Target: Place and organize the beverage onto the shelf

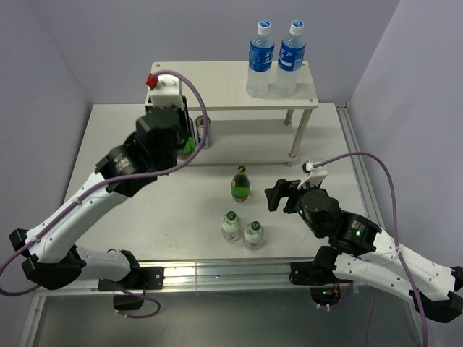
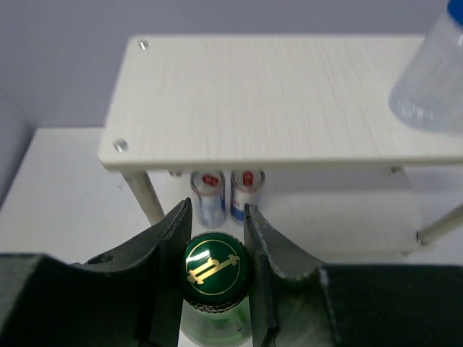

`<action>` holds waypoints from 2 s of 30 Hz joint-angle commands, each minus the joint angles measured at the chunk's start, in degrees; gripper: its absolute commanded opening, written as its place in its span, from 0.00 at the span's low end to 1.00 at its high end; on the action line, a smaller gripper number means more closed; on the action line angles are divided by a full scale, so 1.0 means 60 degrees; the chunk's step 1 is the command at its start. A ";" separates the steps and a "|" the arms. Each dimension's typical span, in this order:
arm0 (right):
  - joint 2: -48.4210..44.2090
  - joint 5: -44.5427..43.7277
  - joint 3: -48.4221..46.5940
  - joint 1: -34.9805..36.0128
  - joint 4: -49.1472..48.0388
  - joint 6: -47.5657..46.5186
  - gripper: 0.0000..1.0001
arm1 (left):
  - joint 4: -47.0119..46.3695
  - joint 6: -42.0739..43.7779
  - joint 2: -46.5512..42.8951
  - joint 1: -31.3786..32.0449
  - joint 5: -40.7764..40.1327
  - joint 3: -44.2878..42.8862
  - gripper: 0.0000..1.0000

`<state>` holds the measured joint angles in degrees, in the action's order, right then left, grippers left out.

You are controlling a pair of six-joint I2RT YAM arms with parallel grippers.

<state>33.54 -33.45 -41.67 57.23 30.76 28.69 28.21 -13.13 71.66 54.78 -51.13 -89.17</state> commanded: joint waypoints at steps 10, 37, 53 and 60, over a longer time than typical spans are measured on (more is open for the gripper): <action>-0.0214 -0.0167 0.0031 0.0041 -0.0337 -0.0020 0.98 | -0.0218 0.2085 0.2234 -0.1659 0.1608 -0.5643 0.00; -0.0273 -0.0328 0.0119 0.0041 -0.0352 0.0053 0.98 | -0.1830 0.1924 0.4625 -0.4516 0.3307 -0.7185 0.54; -0.0331 -0.0416 0.0177 0.0041 -0.0279 0.0141 0.98 | -0.1464 0.1602 0.4494 -0.4517 0.3557 -0.6923 0.89; -0.0331 -0.0416 0.0207 0.0041 -0.0337 0.0126 0.98 | -0.2415 0.2085 0.2283 -0.3771 0.2840 -0.5048 0.99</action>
<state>31.70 -34.68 -40.69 57.23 30.65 28.95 19.57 -2.11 94.00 29.39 -31.94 -121.34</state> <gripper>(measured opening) 0.980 0.991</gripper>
